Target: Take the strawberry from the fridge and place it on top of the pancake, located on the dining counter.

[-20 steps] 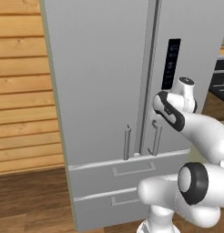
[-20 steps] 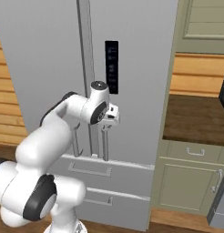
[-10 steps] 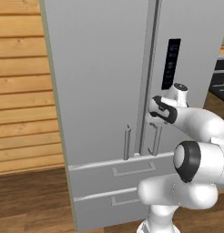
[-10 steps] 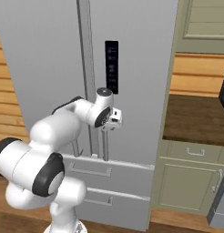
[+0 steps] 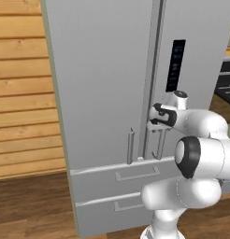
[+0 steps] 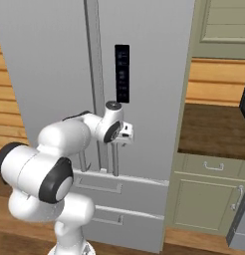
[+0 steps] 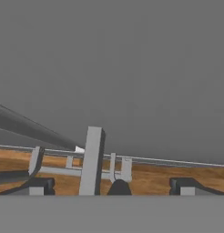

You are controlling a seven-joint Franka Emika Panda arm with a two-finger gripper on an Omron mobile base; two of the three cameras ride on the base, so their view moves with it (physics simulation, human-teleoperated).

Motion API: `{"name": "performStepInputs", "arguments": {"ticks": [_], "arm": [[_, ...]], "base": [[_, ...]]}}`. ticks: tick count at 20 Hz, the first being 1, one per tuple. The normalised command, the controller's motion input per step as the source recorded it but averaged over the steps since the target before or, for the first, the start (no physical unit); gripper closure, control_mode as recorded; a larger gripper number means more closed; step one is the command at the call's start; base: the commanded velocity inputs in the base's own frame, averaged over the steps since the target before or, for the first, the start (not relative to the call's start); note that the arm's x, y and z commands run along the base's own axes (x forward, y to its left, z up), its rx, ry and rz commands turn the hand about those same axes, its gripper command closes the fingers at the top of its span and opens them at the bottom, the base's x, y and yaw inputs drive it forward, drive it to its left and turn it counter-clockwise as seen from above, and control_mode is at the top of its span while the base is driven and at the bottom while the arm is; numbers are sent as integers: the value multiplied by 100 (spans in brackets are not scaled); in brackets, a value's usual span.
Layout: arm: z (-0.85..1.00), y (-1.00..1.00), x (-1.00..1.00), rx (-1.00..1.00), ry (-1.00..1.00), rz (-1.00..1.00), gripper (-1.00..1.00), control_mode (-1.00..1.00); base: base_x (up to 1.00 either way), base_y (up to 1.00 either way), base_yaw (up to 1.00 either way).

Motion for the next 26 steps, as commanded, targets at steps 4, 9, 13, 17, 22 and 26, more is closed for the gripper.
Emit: {"name": "performStepInputs", "arguments": {"ticks": [4, 9, 13, 17, 22, 26], "arm": [[-46, 1, -3, -4, 2, 0, 100, -100], [-33, -15, -40, 1, -5, 0, 100, -100], [-4, -61, -69, 6, -16, 0, 100, -100], [0, -74, -56, 8, -9, 0, 100, -100], [0, -84, -41, 9, -2, 0, 100, -100], [-6, -46, -10, 5, 4, 0, -100, -100]], "base": [[0, 0, 0], [0, 0, 0], [0, 0, 0], [0, 0, 0], [0, 0, 0], [0, 0, 0]]}}
